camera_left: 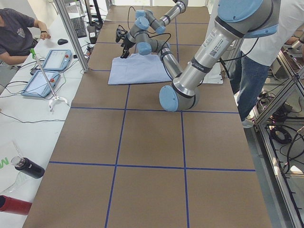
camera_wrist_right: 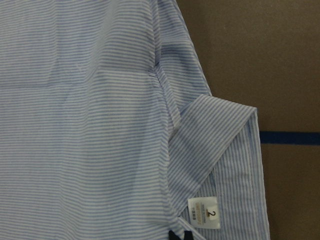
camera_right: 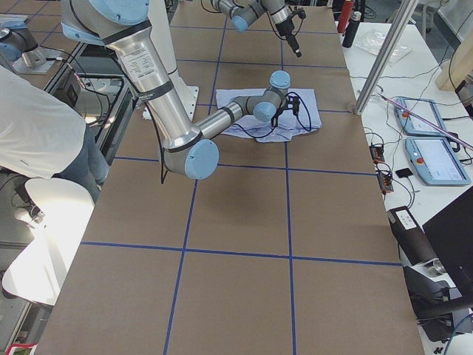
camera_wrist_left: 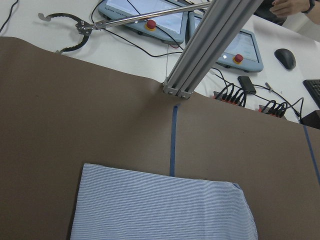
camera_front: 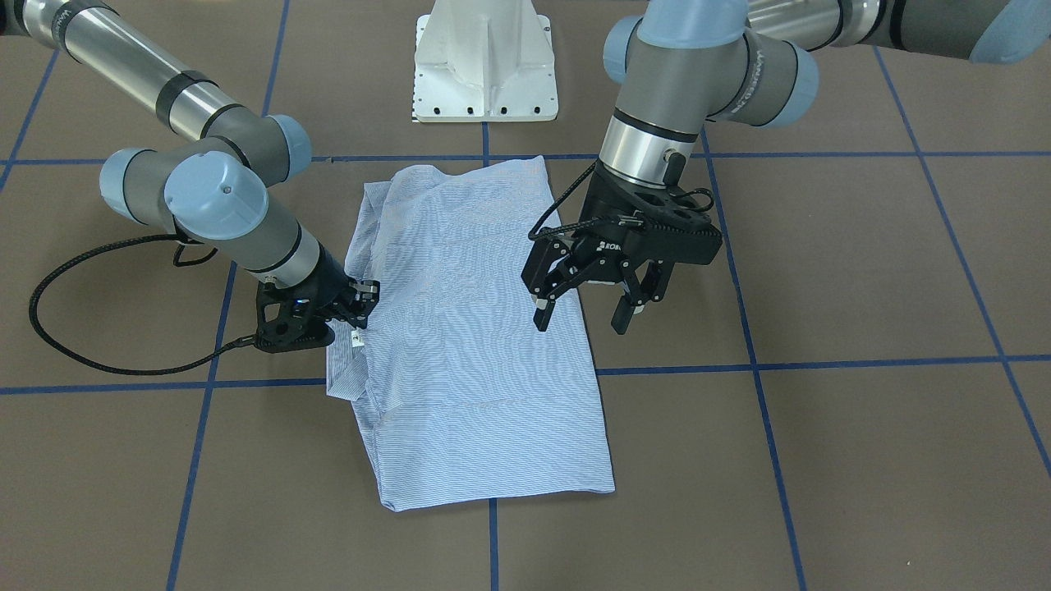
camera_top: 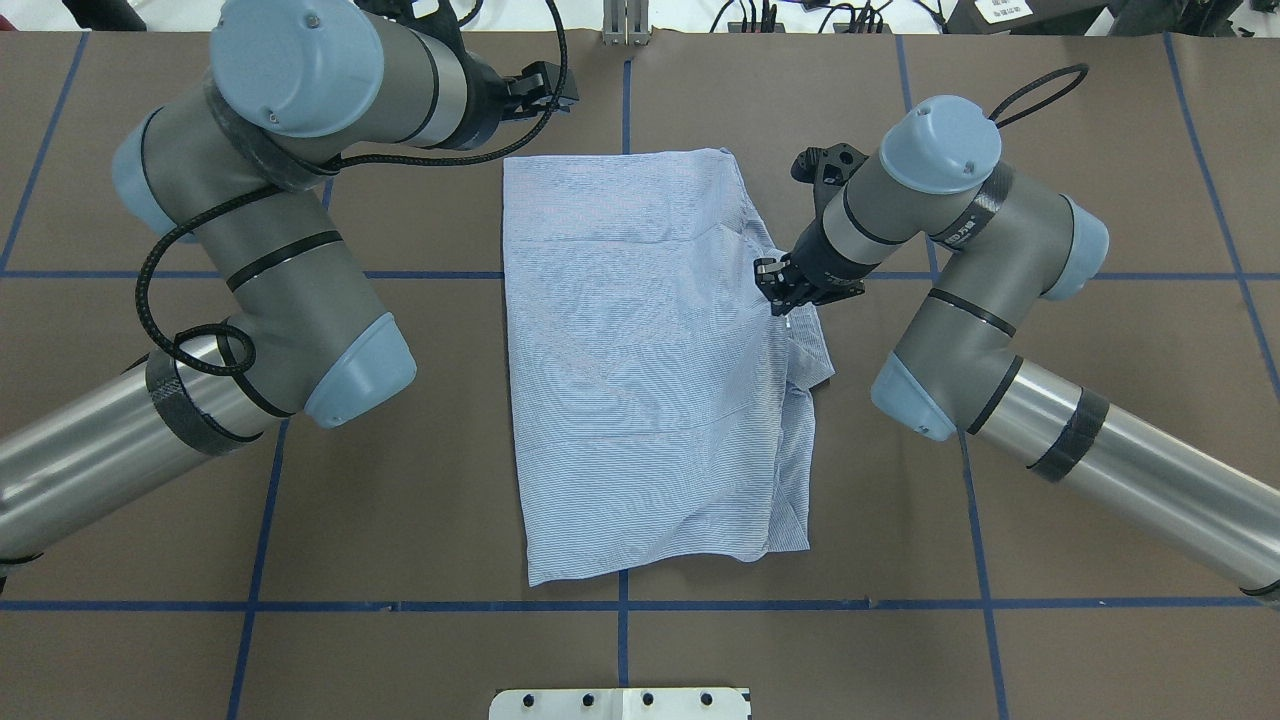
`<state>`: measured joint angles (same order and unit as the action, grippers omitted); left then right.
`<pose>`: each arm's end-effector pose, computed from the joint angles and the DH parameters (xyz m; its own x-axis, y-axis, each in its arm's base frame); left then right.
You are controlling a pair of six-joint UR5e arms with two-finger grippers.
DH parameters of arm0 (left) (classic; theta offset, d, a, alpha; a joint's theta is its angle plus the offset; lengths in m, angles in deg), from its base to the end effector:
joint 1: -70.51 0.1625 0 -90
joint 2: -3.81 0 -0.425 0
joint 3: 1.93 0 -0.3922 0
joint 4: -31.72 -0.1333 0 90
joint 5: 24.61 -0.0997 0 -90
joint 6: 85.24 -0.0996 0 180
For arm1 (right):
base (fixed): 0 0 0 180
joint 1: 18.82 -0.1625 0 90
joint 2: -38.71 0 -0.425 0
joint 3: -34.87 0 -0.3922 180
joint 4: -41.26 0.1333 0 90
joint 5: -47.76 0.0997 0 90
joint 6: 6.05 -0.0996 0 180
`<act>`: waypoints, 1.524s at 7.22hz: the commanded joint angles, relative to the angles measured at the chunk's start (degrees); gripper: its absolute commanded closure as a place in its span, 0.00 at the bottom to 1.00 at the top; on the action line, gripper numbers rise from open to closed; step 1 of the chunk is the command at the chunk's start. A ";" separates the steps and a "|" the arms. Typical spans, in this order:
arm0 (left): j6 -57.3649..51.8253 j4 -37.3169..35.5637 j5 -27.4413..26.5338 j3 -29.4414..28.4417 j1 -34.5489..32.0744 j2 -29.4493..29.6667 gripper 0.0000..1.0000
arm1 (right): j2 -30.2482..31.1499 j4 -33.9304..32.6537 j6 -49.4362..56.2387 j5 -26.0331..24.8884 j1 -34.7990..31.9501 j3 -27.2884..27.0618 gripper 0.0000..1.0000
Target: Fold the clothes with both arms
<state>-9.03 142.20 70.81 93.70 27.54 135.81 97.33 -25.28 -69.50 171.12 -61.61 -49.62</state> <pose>0.4116 -0.5527 0.1330 0.4114 -0.0589 -0.9095 0.5317 0.8260 0.1870 -0.4620 -0.5347 0.3328 0.5446 -0.0046 0.8387 -0.0200 0.9996 0.0184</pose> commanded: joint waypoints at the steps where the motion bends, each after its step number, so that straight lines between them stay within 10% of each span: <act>1: 0.00 0.08 0.12 0.00 0.00 -0.07 0.02 | 0.53 -0.08 -0.09 0.30 -0.54 0.03 1.00; 5: 0.00 0.00 0.21 0.00 -0.09 -0.07 0.02 | 2.19 0.19 -0.79 0.30 -0.72 -1.80 0.99; 7: 0.00 0.09 0.38 0.00 -0.09 0.01 0.02 | 3.52 0.19 -0.79 0.30 -0.63 -3.14 0.72; 8: 0.00 0.00 0.38 0.00 -0.09 0.01 0.02 | 3.52 0.27 -0.71 0.30 -0.55 -2.96 0.17; 9: 0.09 0.00 0.47 0.00 -0.09 -0.07 0.02 | 3.52 0.54 -0.79 -0.05 -0.54 -2.79 0.01; 11: 0.52 -0.35 4.21 3.23 -0.18 -2.52 0.01 | 3.43 0.71 -1.75 0.03 -1.07 -5.32 0.00</act>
<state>-8.84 142.04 72.35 94.86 27.39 134.88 100.75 -24.62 -70.58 171.17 -62.33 -53.37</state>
